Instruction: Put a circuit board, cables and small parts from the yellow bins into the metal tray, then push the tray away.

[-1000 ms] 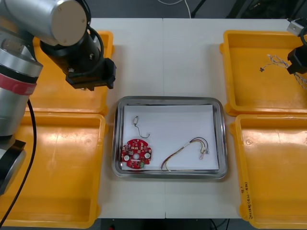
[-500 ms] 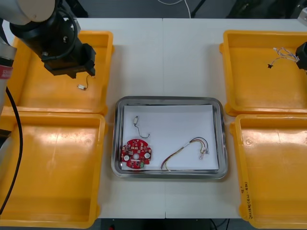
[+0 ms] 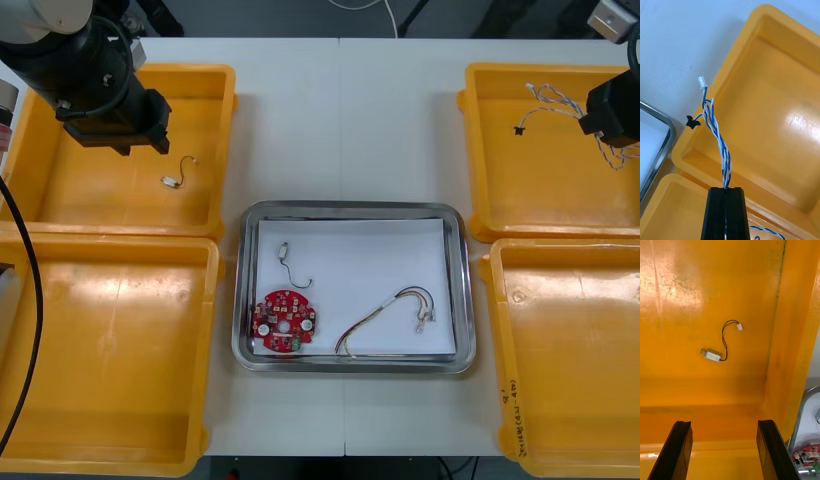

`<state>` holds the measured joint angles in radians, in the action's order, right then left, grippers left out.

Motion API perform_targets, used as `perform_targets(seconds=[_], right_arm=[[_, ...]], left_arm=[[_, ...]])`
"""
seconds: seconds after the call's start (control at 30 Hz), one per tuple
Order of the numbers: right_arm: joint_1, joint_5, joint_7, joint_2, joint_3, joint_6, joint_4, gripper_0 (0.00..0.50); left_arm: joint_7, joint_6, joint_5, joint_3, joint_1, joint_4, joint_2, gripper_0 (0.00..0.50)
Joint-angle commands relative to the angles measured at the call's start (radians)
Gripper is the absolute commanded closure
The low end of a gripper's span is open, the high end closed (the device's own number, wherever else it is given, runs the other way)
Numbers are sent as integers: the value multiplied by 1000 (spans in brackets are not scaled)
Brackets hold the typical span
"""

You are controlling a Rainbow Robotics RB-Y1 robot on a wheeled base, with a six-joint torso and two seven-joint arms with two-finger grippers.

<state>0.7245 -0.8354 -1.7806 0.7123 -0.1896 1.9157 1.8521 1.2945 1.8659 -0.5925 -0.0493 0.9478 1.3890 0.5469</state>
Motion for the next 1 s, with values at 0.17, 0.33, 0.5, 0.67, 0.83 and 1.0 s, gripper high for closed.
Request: perform_targets(seconds=[0.17, 0.33, 0.5, 0.67, 0.83, 1.0], right_arm=[[6, -114, 49, 52, 162, 4, 170, 500], [26, -171, 50, 49, 271, 4, 214, 500], [47, -169, 46, 18, 363, 4, 231, 500], [76, -111, 41, -42, 447, 4, 229, 500], [98, -36, 32, -113, 530, 4, 214, 500], [102, -5, 18, -168, 561, -4, 162, 500]], left_arm=[[81, -85, 25, 23, 59, -33, 39, 0], [100, -148, 25, 23, 59, -76, 36, 0], [120, -197, 23, 22, 59, -117, 31, 0], [134, -234, 22, -6, 59, -160, 30, 0], [138, -280, 16, -38, 45, -189, 25, 0], [141, -301, 13, -44, 26, -191, 21, 0]])
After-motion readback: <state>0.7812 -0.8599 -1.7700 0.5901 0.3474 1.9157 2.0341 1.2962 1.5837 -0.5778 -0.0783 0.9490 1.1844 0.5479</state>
